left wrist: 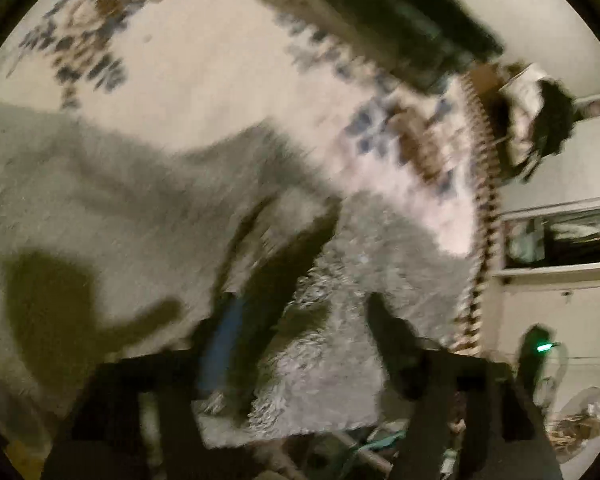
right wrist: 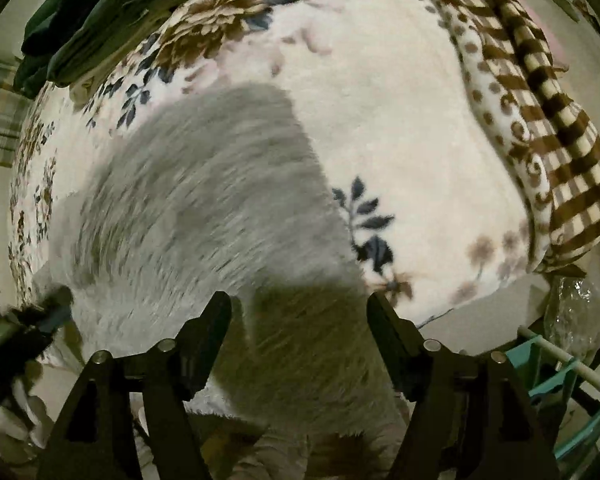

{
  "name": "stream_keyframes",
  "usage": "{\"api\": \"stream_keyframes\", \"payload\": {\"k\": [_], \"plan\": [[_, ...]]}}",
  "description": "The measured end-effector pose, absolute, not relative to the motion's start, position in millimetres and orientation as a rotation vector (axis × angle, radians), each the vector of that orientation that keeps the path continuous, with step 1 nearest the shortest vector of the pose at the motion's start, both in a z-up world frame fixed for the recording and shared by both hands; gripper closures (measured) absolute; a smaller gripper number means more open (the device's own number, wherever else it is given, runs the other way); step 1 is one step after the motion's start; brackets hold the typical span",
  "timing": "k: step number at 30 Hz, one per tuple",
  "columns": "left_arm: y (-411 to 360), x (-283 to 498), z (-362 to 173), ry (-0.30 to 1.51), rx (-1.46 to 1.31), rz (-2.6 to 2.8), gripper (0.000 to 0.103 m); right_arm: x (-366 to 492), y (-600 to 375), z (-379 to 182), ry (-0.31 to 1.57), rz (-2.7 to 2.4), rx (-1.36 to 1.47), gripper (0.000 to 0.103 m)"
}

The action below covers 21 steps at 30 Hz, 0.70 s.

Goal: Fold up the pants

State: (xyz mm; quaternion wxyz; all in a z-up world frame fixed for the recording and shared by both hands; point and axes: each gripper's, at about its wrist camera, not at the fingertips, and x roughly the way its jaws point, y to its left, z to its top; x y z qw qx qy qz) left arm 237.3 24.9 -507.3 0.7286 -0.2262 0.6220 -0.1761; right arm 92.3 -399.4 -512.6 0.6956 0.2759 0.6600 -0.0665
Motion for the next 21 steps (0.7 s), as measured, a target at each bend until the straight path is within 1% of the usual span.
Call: {"api": "stream_keyframes", "payload": {"k": [1, 3, 6, 8, 9, 10, 11, 13, 16, 17, 18, 21], "plan": [[23, 243, -509, 1.361, -0.516, -0.399, 0.029, 93, -401, -514, 1.476, -0.15, 0.615, 0.03], [16, 255, -519, 1.368, -0.535, -0.417, 0.028, 94, -404, -518, 1.483, -0.152, 0.625, 0.03], [1, 276, -540, 1.429, -0.559, -0.456, 0.028, 100, -407, -525, 1.488, -0.147, 0.653, 0.03], [-13, 284, -552, 1.463, -0.503, -0.472, 0.029, 106, -408, -528, 1.488, -0.143, 0.655, 0.03], [-18, 286, -556, 1.479, -0.458, -0.456, 0.032, 109, -408, -530, 1.49, -0.141, 0.647, 0.03], [-21, 285, -557, 1.477, -0.444, -0.455, 0.059, 112, -407, -531, 1.491, -0.139, 0.639, 0.03], [-23, 283, -554, 1.475, -0.432, -0.472, 0.089, 116, -406, -532, 1.494, -0.134, 0.627, 0.03], [-20, 274, -536, 1.44, -0.407, -0.465, 0.09, 122, -404, -533, 1.5, -0.123, 0.605, 0.03], [3, 258, -514, 1.417, -0.492, -0.41, 0.092, 131, -400, -535, 1.51, -0.1, 0.571, 0.03], [12, 253, -512, 1.42, -0.519, -0.379, 0.098, 133, -398, -535, 1.514, -0.09, 0.565, 0.03], [22, 249, -514, 1.429, -0.547, -0.342, 0.099, 136, -396, -536, 1.518, -0.08, 0.557, 0.03], [41, 246, -535, 1.462, -0.578, -0.273, 0.099, 144, -387, -538, 1.537, -0.058, 0.529, 0.03]]}}
